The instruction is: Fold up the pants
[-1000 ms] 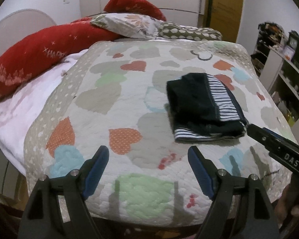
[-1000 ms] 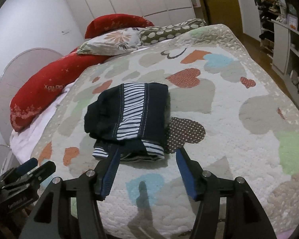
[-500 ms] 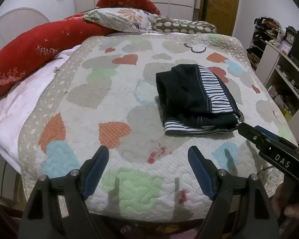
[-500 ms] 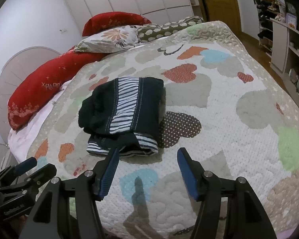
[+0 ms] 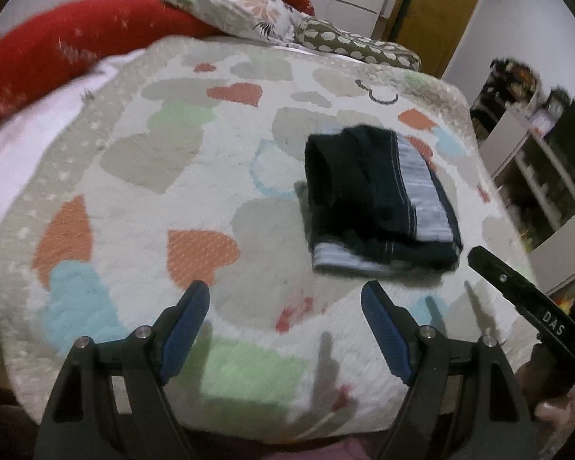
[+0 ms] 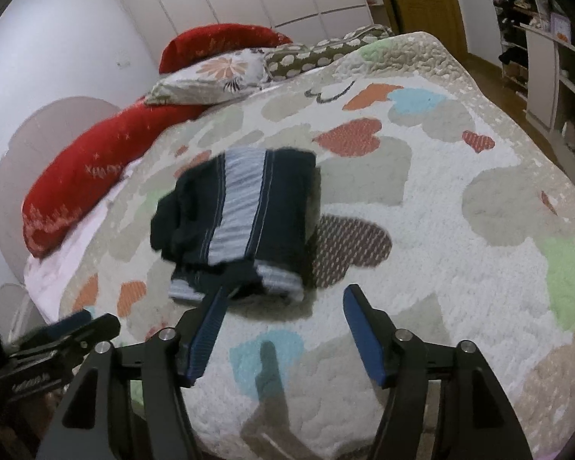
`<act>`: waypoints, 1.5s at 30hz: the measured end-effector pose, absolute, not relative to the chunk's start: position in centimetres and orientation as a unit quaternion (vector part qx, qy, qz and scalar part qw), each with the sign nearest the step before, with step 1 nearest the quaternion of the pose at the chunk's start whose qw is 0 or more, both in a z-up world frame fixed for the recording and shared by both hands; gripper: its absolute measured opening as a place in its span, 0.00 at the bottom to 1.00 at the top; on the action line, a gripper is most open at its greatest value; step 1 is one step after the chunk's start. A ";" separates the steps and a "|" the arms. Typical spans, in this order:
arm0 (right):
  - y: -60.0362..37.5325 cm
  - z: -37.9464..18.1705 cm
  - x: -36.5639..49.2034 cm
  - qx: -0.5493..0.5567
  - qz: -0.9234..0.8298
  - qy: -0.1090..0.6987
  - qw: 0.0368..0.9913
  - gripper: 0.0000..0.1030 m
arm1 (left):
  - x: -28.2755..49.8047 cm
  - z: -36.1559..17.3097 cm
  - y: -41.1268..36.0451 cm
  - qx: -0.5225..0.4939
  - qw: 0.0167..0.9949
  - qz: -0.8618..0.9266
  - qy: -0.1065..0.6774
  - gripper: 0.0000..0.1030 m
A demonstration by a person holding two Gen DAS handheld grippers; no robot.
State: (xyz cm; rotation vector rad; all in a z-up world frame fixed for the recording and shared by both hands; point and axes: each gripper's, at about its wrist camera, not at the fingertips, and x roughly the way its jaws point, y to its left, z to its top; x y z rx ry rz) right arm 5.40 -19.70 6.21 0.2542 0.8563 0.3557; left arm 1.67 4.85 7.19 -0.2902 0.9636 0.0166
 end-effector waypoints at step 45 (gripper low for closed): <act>-11.7 3.8 25.8 0.224 0.227 0.483 0.815 0.41 | 22.9 -0.3 12.0 -0.375 0.762 -0.192 0.493 0.48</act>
